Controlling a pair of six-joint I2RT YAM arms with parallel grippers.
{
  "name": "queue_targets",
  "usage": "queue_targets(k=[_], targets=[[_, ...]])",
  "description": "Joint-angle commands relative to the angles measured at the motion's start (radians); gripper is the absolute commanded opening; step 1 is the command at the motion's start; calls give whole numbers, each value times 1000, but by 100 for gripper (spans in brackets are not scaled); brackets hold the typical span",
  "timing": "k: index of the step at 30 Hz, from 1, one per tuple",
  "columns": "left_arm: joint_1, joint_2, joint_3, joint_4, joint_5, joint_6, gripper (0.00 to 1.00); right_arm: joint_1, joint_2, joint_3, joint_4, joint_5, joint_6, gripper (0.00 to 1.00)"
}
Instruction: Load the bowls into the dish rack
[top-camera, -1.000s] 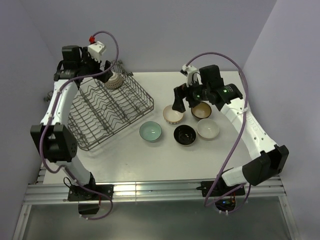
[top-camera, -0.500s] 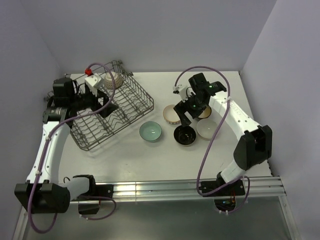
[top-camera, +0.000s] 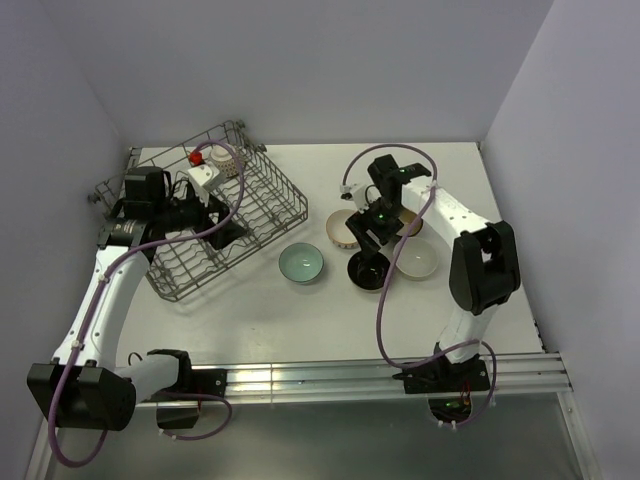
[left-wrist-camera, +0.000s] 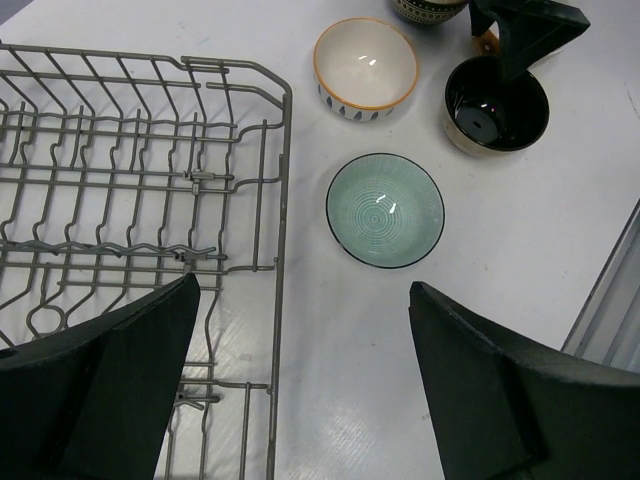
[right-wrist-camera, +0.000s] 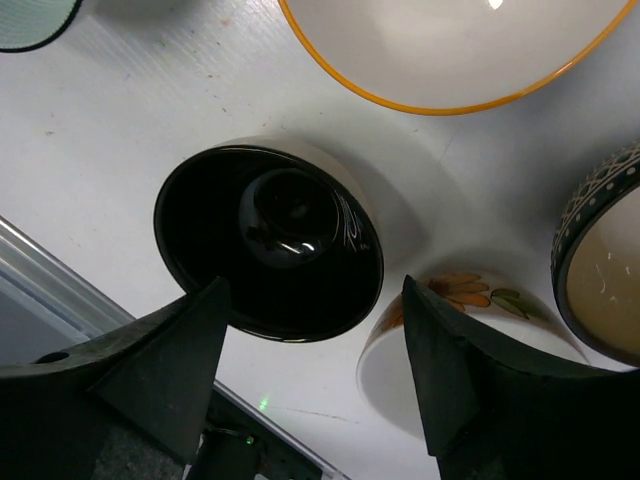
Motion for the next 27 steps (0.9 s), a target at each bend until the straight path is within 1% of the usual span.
queue_targets(k=[1,3,10,14,17,20,21,22,23,24,26,27], targets=[[-6,-2,3,1,11,8,91,-17,26,15,10,-9,-38,75],[-8,-7,-3,1,11,13,91,-19,43,14,19,-4,-49,70],[-8,-8,-12,1,2,15,90,-22,91,-19,71,5,-61,59],[-8,-4,-20,1,3,8,90,-21,117,-43,112,3,-61,55],[-8,-4,-26,9,3,5,90,-22,129,-62,134,-1,-60,49],[-8,-1,-31,12,3,1,90,-22,141,-77,151,-9,-58,39],[-8,2,-32,12,3,-1,89,-22,143,-86,152,-15,-58,32],[-8,2,-34,11,5,-1,89,-22,143,-91,158,-16,-61,29],[-8,4,-34,10,5,-2,89,-22,140,-98,161,-18,-61,20],[-8,4,-37,12,5,-8,89,-22,134,-112,166,-18,-63,15],[-8,2,-40,9,5,-15,89,-21,113,-130,165,-20,-69,0],[-8,1,-40,6,3,-15,89,-22,102,-137,161,-24,-70,0]])
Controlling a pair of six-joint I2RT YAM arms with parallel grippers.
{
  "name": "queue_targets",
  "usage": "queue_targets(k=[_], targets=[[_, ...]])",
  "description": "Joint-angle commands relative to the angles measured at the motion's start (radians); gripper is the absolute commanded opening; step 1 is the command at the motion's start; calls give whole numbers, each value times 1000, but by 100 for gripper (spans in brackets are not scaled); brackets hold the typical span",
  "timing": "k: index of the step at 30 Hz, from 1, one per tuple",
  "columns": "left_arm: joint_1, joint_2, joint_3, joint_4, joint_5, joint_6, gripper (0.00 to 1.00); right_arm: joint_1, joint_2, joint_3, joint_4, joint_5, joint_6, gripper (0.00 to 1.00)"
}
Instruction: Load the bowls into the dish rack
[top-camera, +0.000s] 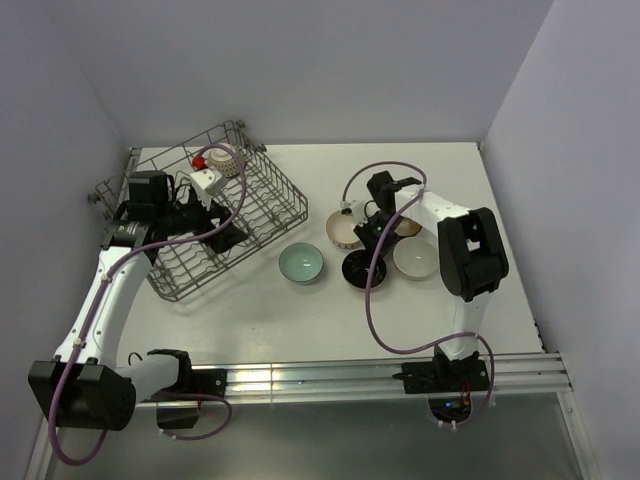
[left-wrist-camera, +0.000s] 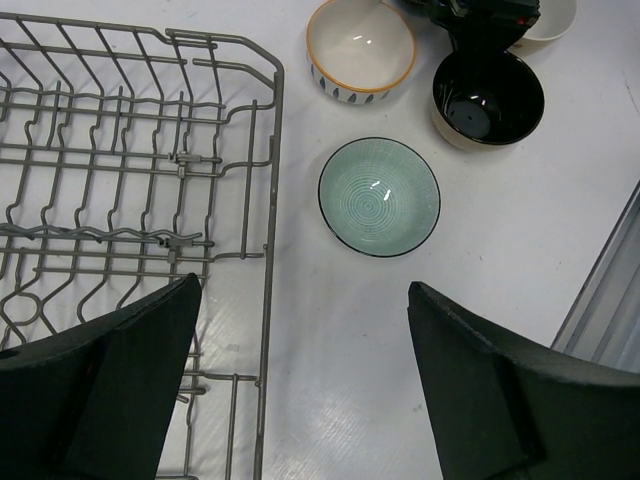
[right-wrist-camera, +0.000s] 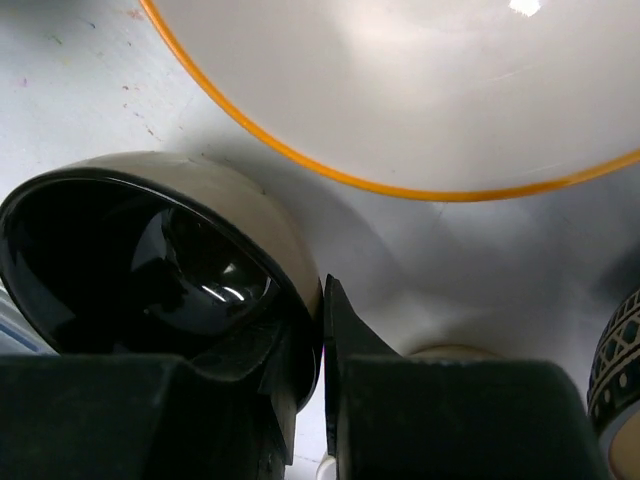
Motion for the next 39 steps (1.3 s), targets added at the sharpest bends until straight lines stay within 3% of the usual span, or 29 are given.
queue_targets(k=[1,7,15,24,29,34,39], targets=[[-3,-1,-6,6,8,-10,91,0,-47,-43,13,-12,-31,0],[-3,-11,43,-62,3,-48,99,0,-209,-63,-91,-99,-77,0],[-3,5,107,-62,0,-188,100,3,-291,202,-131,-360,76,0],[-3,34,164,104,29,-540,99,5,-216,375,287,-555,594,0],[-2,117,218,153,60,-743,100,10,-139,405,514,-565,777,0],[-2,141,172,404,83,-962,100,28,-53,421,643,-559,915,0],[-3,215,157,527,57,-1081,100,45,5,391,784,-556,1063,0]])
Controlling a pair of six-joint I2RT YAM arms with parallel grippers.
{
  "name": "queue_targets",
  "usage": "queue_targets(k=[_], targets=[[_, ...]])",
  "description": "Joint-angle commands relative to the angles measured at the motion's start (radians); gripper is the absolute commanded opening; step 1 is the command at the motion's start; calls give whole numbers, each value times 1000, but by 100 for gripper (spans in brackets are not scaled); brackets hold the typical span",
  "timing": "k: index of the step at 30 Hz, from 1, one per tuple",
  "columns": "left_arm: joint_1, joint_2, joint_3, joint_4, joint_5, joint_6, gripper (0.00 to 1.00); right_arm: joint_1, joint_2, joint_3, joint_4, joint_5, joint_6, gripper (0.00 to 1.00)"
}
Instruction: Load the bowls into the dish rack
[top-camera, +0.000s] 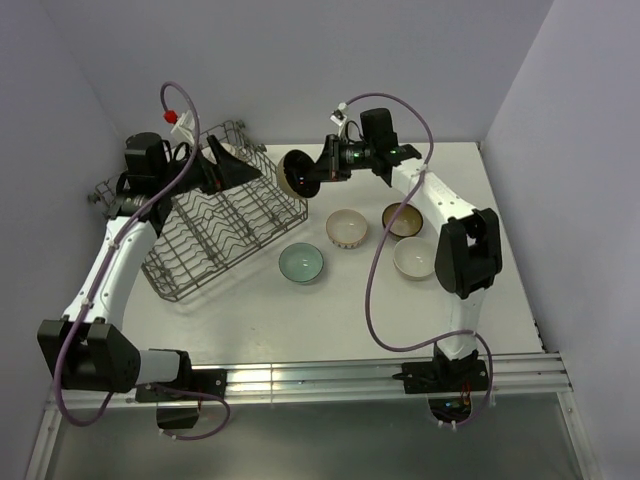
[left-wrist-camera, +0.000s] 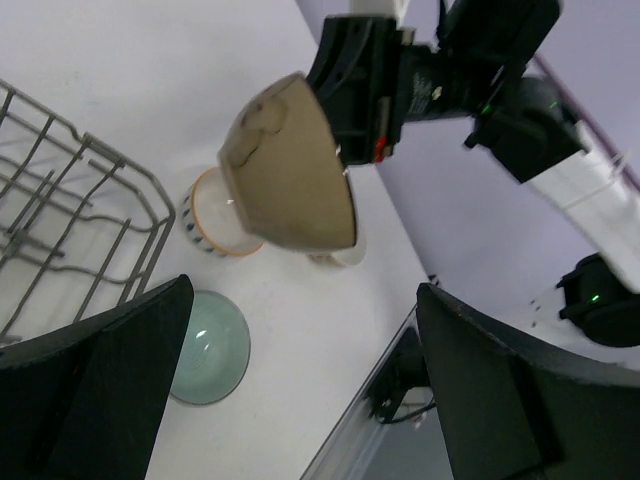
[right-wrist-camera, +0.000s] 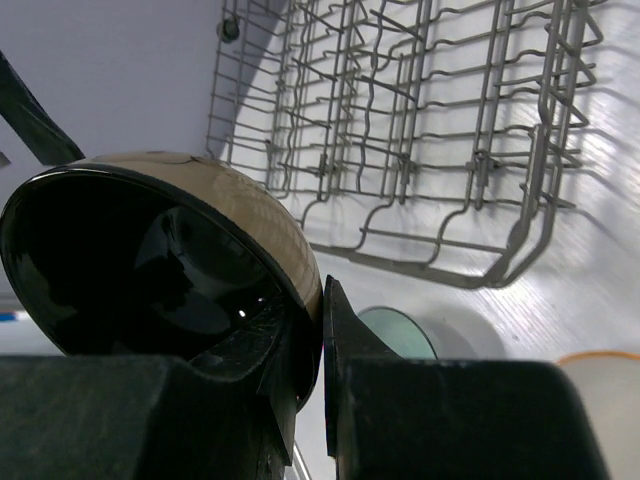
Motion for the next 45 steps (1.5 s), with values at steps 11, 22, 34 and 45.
queue_targets(k=[11,22,34,45], targets=[[-36,172,-86,398,29,-322,100,29,78,43,273,-30,234,0],[-109,215,-91,450,-4,-344,100,42,84,37,271,-26,227,0],[-128,220,-99,441,-62,-313,100,52,95,39,262,-26,222,0],[-131,243,-71,372,-139,-224,100,57,104,48,232,-26,210,0]])
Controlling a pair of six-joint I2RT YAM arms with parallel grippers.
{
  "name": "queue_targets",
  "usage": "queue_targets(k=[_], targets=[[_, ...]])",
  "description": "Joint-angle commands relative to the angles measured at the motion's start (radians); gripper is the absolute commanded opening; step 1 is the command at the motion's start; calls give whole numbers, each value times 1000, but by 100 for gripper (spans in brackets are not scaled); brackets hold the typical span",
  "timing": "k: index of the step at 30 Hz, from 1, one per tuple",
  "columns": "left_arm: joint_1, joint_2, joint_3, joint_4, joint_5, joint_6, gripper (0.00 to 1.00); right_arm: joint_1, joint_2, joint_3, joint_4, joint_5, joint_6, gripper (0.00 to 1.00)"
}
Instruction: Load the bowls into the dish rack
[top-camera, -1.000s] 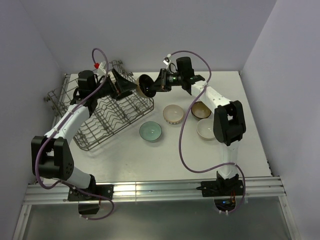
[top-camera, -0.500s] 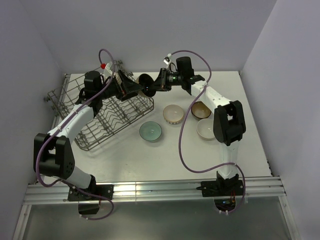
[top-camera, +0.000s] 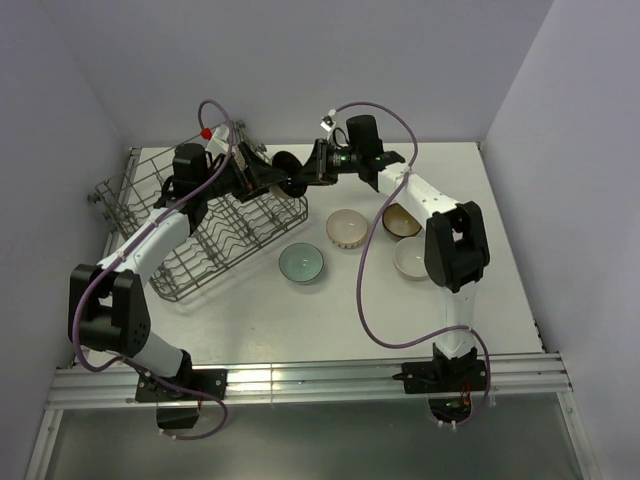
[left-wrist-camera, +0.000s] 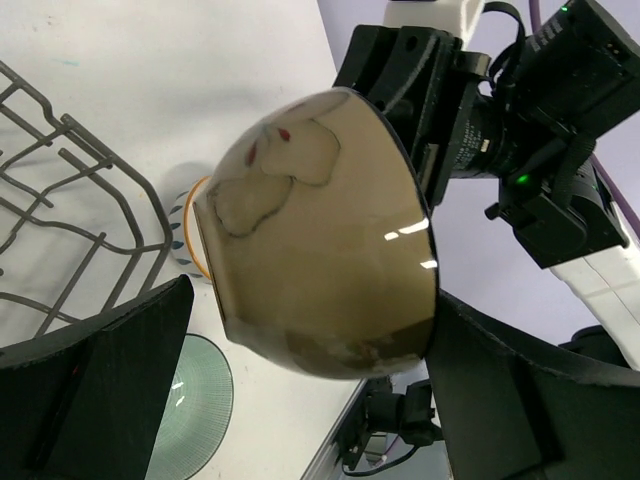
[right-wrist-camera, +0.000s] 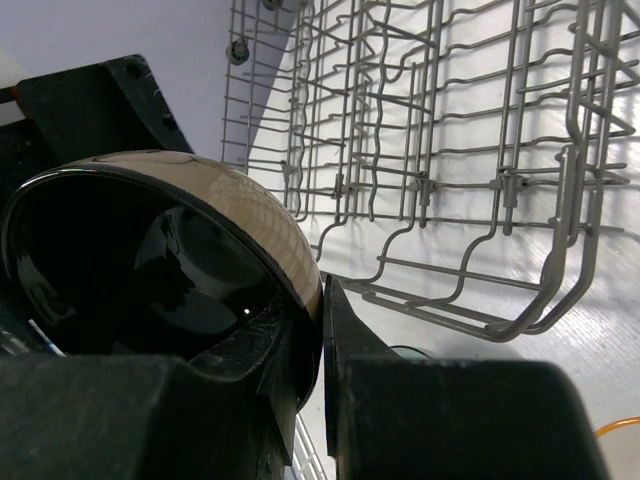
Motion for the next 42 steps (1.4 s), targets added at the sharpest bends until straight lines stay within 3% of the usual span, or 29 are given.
queue_targets(k=[1,5,11,14,15,17,18,20,25,28,32,37,42], targets=[[-4,14,41,27,-17,32,100,11,-1,50,54,-45,3,0],[-4,16,40,53,-1,13,93,17,2,46,50,-33,0,0],[-4,11,35,72,11,10,75,20,20,58,40,-17,-5,0],[-4,13,32,87,29,4,56,20,34,72,33,-19,-8,0],[-4,16,32,92,40,3,42,22,40,82,24,-20,-11,0],[-1,24,35,95,45,2,26,22,59,98,10,-23,-19,0],[0,28,38,87,45,7,10,22,63,111,-12,-22,-23,7],[11,45,58,66,35,16,0,22,65,115,-22,-20,-31,18],[52,85,102,9,-17,44,0,22,66,116,-52,-14,-48,54],[78,105,147,-48,-46,90,0,20,65,113,-59,-10,-57,61],[103,152,197,-115,-116,166,0,20,65,118,-87,9,-76,84],[114,215,302,-241,-208,303,0,17,51,115,-121,20,-106,93],[114,298,456,-385,-365,397,0,8,34,105,-151,29,-143,96]])
